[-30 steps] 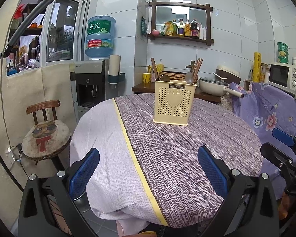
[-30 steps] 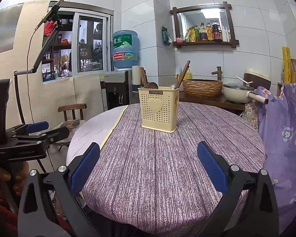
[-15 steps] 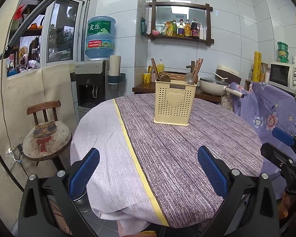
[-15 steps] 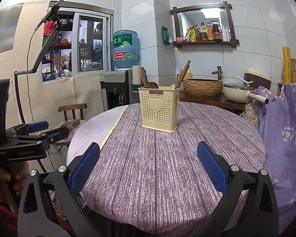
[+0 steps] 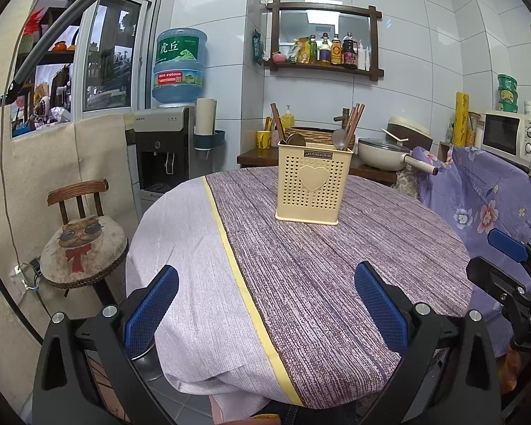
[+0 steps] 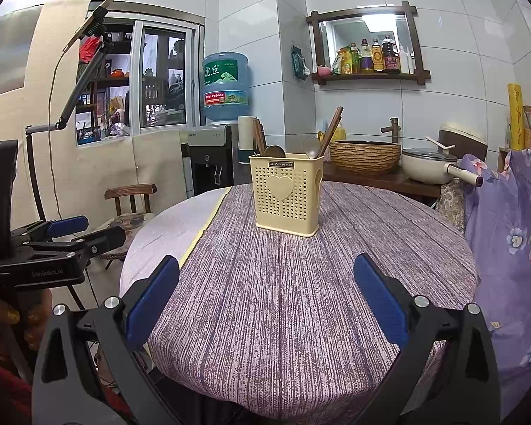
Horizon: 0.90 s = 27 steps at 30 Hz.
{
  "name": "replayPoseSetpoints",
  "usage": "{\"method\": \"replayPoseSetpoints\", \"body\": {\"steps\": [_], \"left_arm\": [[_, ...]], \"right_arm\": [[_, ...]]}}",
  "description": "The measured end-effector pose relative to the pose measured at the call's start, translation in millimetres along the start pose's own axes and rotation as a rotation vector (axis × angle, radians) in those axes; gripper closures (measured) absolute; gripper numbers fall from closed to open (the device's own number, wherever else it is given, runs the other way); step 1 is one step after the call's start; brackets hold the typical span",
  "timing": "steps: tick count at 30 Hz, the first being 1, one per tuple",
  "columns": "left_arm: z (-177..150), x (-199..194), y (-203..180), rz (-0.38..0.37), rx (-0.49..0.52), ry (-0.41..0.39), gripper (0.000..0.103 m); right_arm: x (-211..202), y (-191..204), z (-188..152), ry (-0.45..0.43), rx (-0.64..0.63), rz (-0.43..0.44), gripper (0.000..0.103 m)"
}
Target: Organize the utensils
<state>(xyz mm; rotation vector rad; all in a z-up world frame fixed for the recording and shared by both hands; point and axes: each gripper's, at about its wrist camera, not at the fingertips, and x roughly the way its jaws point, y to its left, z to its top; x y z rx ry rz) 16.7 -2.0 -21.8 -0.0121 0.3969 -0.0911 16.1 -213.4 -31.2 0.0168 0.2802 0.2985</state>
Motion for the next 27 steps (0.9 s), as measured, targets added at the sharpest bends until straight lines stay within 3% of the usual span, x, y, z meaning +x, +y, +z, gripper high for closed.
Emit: {"method": "replayPoseSetpoints", "body": {"steps": [27], "left_arm": [[-0.3,1.9,2.7,-0.006,-0.028,-0.001,0.005]], "right_arm": [[0.7,-0.2,-0.1,0.005,0.004,0.000,0.006]]}}
